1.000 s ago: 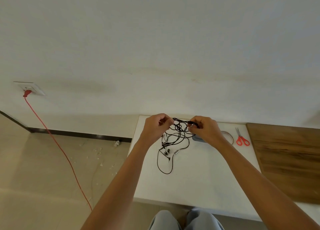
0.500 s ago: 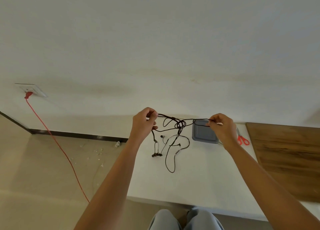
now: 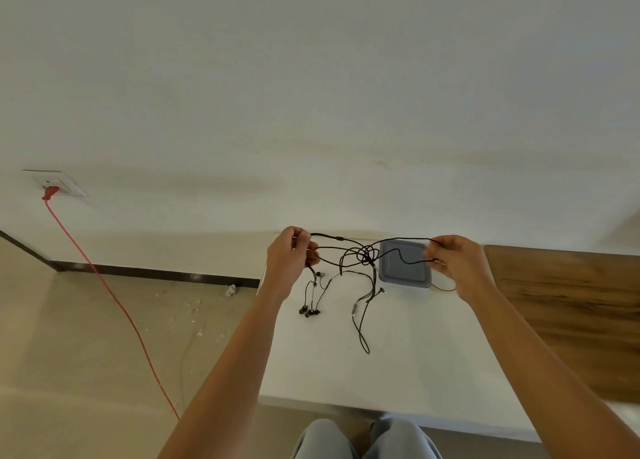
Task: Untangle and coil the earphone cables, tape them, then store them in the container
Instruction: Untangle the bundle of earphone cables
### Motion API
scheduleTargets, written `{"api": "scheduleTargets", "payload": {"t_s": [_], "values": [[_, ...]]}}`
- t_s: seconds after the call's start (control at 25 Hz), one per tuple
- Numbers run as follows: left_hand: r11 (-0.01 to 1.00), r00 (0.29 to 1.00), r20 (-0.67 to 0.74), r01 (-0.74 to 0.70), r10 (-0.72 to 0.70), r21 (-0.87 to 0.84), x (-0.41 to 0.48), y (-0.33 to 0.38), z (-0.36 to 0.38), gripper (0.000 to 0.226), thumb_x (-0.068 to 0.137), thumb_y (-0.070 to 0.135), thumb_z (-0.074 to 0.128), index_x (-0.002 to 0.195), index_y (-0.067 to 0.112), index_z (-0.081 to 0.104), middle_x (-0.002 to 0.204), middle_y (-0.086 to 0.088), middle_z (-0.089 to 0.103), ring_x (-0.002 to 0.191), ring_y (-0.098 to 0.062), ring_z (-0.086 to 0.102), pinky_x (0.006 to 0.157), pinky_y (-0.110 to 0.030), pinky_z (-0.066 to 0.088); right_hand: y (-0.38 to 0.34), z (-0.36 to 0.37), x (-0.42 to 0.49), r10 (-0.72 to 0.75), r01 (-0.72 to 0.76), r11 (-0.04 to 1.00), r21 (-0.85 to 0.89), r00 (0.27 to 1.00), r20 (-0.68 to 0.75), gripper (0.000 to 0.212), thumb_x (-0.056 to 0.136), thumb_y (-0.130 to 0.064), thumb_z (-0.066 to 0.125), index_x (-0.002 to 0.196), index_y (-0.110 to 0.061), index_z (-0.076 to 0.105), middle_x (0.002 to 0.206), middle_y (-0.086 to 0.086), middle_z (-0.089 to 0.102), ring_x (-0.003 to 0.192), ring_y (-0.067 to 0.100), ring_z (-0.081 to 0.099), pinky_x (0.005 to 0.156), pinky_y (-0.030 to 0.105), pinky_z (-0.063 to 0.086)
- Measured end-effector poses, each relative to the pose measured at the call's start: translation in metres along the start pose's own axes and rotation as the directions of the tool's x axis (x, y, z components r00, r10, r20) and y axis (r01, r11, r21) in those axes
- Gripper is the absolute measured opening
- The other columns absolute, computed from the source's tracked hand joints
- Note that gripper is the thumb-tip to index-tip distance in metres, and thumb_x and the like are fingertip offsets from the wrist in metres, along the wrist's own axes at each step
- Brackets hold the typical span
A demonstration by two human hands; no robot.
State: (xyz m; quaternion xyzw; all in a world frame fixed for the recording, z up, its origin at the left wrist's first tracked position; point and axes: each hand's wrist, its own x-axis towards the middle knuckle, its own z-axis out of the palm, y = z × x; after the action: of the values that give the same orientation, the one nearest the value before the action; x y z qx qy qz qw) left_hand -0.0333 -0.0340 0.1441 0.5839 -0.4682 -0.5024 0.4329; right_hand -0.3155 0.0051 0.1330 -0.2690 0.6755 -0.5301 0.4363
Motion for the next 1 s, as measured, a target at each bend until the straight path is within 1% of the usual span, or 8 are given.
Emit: {"api": "scheduleTargets", "payload": {"t_s": [0.12,0.24,0.36,0.44,0.56,0.72,0.8,1.0], "values": [[0.999,0.995,0.096,0.033,-0.029,-0.039,-0.006,0.003,0.014,0.013,0.099,0.011,0.047,0.09,0.007,0.056,0.083,-0.01,0.066,0.063,-0.014,0.065,0.069,-0.031,0.06,0.013,0.018,-0.001,0.002,0.021,0.985,-0.172,0.992,0.13,0.014,0.081,0.009,0.064,0.086,-0.004,0.064,0.086,0.014,0.066,0.076,0.021,0.066,0.068,0.027,0.06],[0.998,0.987,0.157,0.024,-0.016,-0.05,-0.011,0.004,0.024,0.014,0.099,0.013,0.047,0.09,0.009,0.056,0.084,-0.007,0.067,0.068,-0.014,0.068,0.077,-0.04,0.059,0.03,0.036,-0.001,-0.021,0.071,0.941,-0.33,0.988,0.151,0.019,0.076,0.004,0.07,0.085,-0.012,0.065,0.086,0.008,0.068,0.085,0.027,0.067,0.076,0.036,0.059],[0.998,0.979,0.201,-0.017,0.029,-0.061,-0.012,0.009,0.027,0.015,0.1,0.016,0.047,0.092,0.006,0.055,0.085,-0.006,0.068,0.074,-0.016,0.069,0.077,-0.038,0.059,0.037,0.05,-0.007,-0.041,0.128,0.873,-0.471,0.981,0.192,0.031,0.076,-0.007,0.074,0.104,-0.015,0.062,0.099,-0.003,0.063,0.097,0.017,0.06,0.079,0.026,0.048],[0.997,0.974,0.222,-0.038,0.051,-0.062,-0.014,0.011,0.027,0.015,0.1,0.017,0.047,0.092,0.007,0.055,0.086,-0.006,0.068,0.077,-0.017,0.069,0.075,-0.035,0.059,0.038,0.06,-0.013,-0.038,0.178,0.887,-0.426,0.948,0.317,0.052,0.078,-0.009,0.075,0.124,-0.019,0.055,0.115,-0.009,0.056,0.11,0.008,0.052,0.091,0.023,0.041],[0.995,0.968,0.244,-0.041,0.061,-0.087,-0.017,0.016,0.026,0.014,0.1,0.017,0.047,0.091,0.01,0.056,0.087,-0.006,0.069,0.081,-0.02,0.07,0.073,-0.033,0.059,0.042,0.075,-0.018,-0.031,0.276,0.878,-0.391,0.849,0.528,0.057,0.079,-0.012,0.076,0.129,-0.028,0.053,0.127,-0.012,0.054,0.119,0.002,0.048,0.101,0.025,0.037],[0.991,0.97,0.227,-0.062,0.088,-0.116,-0.017,0.025,0.021,0.013,0.1,0.015,0.045,0.091,0.011,0.054,0.089,-0.005,0.07,0.08,-0.017,0.071,0.074,-0.036,0.059,0.047,0.087,-0.02,-0.092,0.356,0.811,-0.465,0.862,0.499,0.025,0.078,-0.021,0.077,0.1,-0.025,0.067,0.1,-0.014,0.068,0.096,-0.005,0.059,0.085,0.015,0.04],[0.989,0.978,0.182,-0.076,0.099,-0.13,-0.015,0.026,0.016,0.013,0.1,0.014,0.045,0.09,0.013,0.052,0.09,-0.006,0.071,0.082,-0.017,0.072,0.074,-0.037,0.058,0.048,0.086,-0.019,-0.118,0.371,0.795,-0.481,0.871,0.476,0.011,0.08,-0.021,0.075,0.088,-0.022,0.067,0.087,-0.015,0.069,0.086,-0.008,0.06,0.074,0.008,0.04],[0.948,0.998,-0.058,-0.045,0.028,-0.316,-0.005,0.018,0.002,0.016,0.101,0.016,0.042,0.087,0.015,0.051,0.086,-0.005,0.068,0.085,-0.015,0.069,0.079,-0.037,0.057,0.05,0.07,-0.018,-0.149,0.356,0.789,-0.501,0.902,0.406,0.008,0.087,-0.008,0.063,0.091,-0.016,0.062,0.083,-0.001,0.067,0.07,0.002,0.062,0.06,0.006,0.045]]}}
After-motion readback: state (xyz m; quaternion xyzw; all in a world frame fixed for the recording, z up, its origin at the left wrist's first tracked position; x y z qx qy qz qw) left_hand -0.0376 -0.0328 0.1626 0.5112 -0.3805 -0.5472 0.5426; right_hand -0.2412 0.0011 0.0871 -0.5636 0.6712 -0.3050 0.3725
